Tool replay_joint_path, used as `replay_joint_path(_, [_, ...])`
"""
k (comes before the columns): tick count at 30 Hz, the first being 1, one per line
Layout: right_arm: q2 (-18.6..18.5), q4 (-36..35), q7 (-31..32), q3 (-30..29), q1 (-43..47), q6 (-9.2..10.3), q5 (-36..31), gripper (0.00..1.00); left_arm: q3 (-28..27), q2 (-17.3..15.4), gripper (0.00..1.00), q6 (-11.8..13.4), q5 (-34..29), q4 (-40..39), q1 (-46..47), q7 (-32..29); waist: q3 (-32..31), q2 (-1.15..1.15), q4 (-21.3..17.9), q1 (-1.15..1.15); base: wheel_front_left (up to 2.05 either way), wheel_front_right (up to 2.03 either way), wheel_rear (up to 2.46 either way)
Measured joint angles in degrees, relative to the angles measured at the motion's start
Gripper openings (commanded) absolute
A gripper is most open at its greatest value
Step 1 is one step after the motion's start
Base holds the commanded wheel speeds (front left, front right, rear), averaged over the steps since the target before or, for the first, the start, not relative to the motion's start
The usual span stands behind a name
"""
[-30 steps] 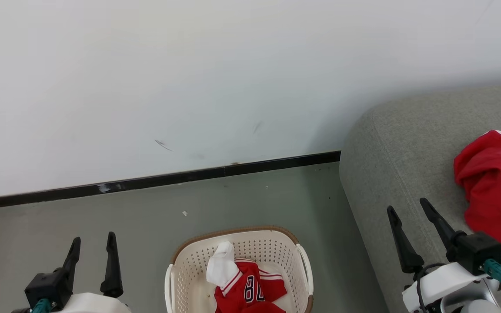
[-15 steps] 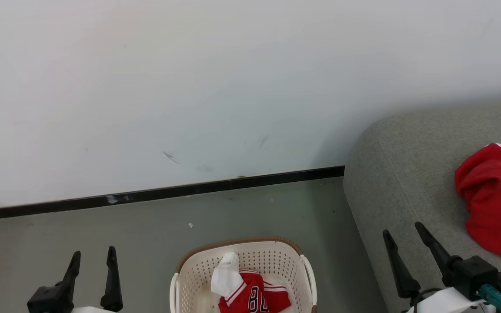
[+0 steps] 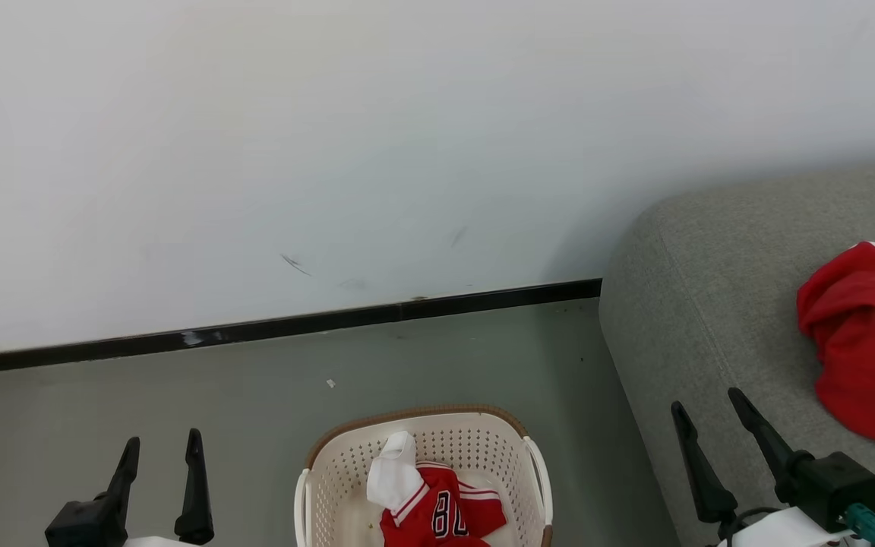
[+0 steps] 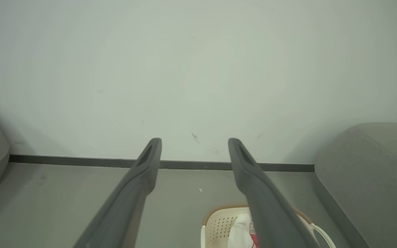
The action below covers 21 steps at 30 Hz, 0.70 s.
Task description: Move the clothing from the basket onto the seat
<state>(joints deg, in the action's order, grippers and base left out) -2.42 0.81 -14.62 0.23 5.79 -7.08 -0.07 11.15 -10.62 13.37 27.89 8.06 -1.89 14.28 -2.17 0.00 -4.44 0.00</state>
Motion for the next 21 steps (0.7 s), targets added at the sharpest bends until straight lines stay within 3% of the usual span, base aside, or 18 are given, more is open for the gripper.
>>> replay_joint_path(21, [0.08,-2.80,0.00,-0.33,-0.23,0.00,-0.03,1.00,2.09,-0.85,1.00,-2.16,-2.47,0.34,1.77,-0.10,3.23,0.00,-0.84,0.00,0.00,0.00,0.00])
